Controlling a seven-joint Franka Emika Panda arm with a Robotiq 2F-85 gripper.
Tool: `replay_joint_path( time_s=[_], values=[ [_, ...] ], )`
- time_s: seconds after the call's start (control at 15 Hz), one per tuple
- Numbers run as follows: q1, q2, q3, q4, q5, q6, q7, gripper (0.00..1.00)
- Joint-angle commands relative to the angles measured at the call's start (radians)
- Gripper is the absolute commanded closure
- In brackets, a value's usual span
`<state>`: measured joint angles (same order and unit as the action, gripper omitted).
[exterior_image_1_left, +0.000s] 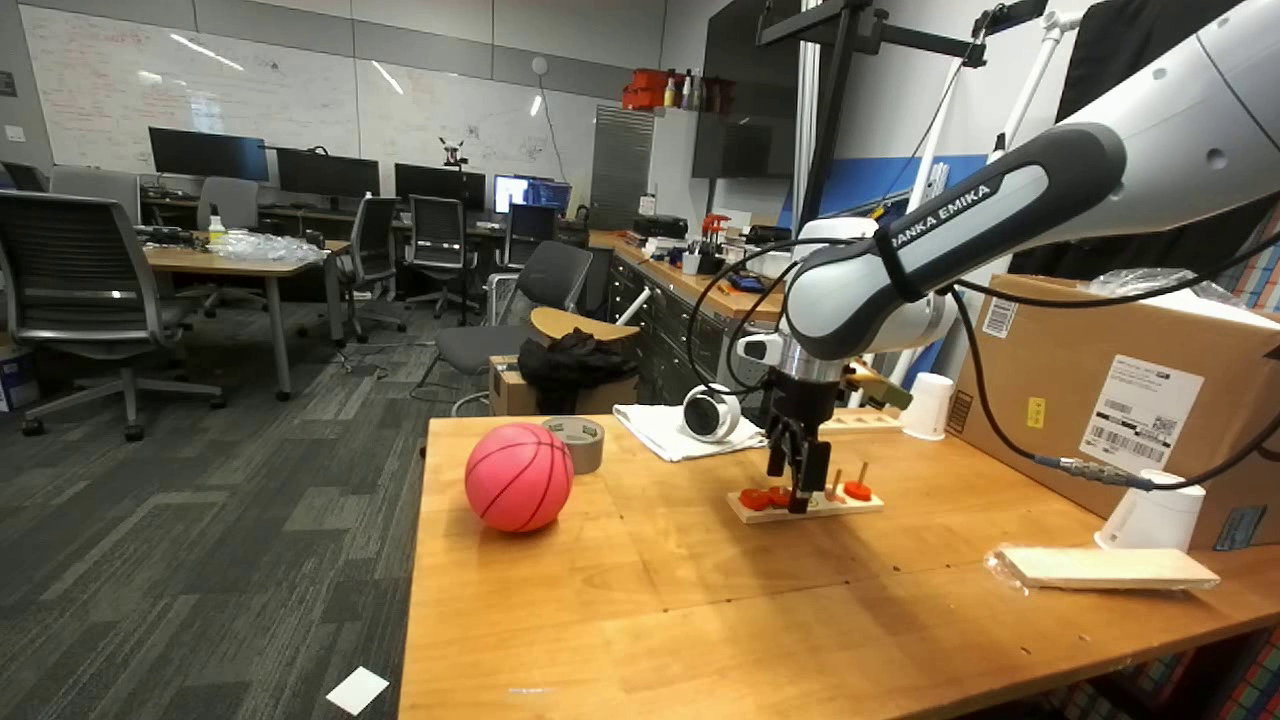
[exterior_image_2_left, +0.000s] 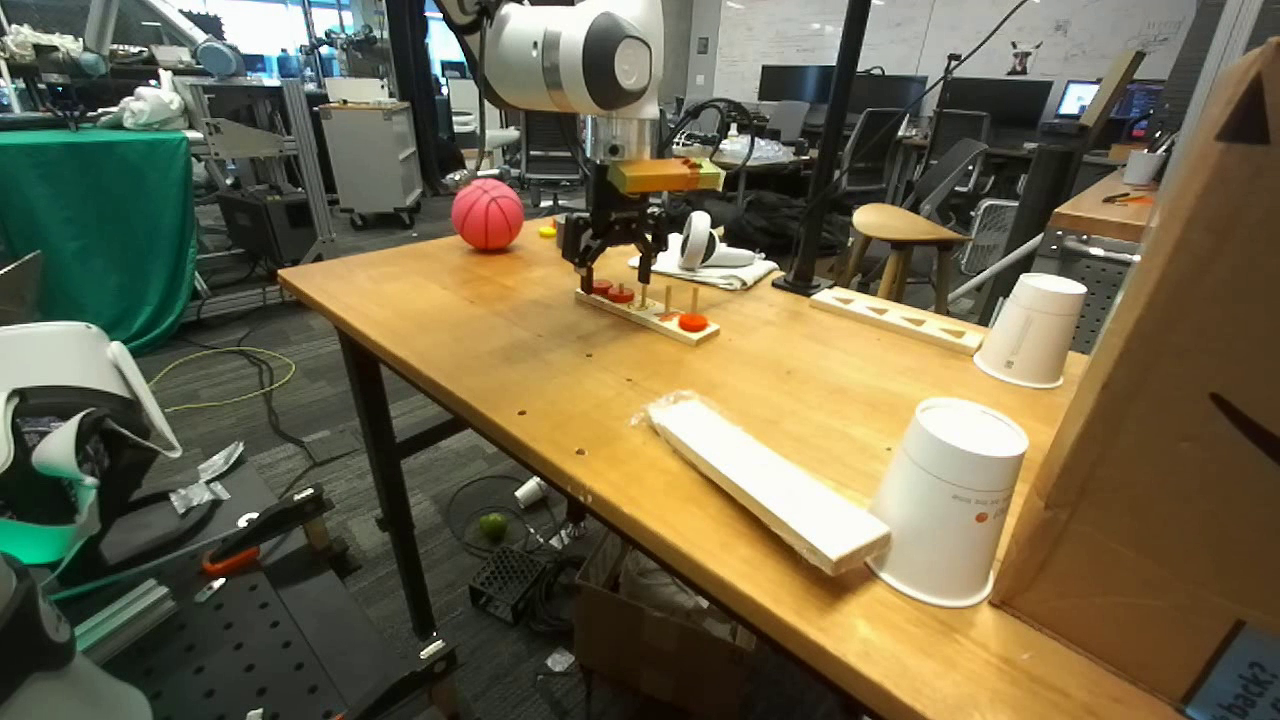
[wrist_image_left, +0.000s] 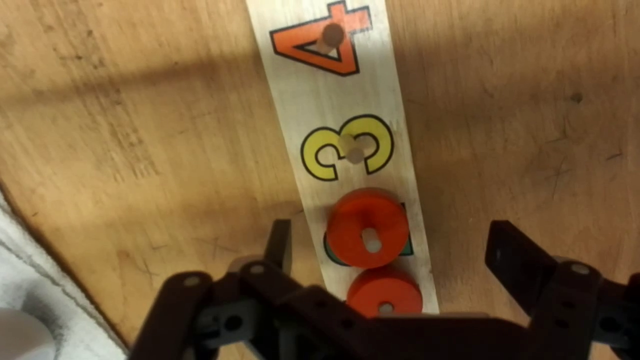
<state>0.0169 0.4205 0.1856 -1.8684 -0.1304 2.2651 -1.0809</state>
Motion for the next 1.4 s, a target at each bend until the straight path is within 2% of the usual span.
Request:
replay_joint_path(
  time_s=[0.0,0.33,0.4,0.47,0.93,1.0,1.33],
  values=[
    [0.005,0.007,-0.009,0.013,0.003,-0.002,-0.021,0.0],
    [0.005,0.01,-0.009,0.015,0.003,-0.002,-0.023,0.0],
    [0.005,0.011,-0.009,0.015,0.002,-0.001,-0.023,0.09],
    [0.005,0.011,-0.009,0.017,0.003,-0.002,-0.024,0.26],
    [0.007,0.012,-0.007,0.022,0.003,-0.004,-0.03,0.81],
    [0.008,0.013,-0.006,0.022,0.003,-0.004,-0.031,0.83],
    [0.011,0.008,-0.008,0.025,-0.002,-0.007,-0.032,0.83]
  ],
)
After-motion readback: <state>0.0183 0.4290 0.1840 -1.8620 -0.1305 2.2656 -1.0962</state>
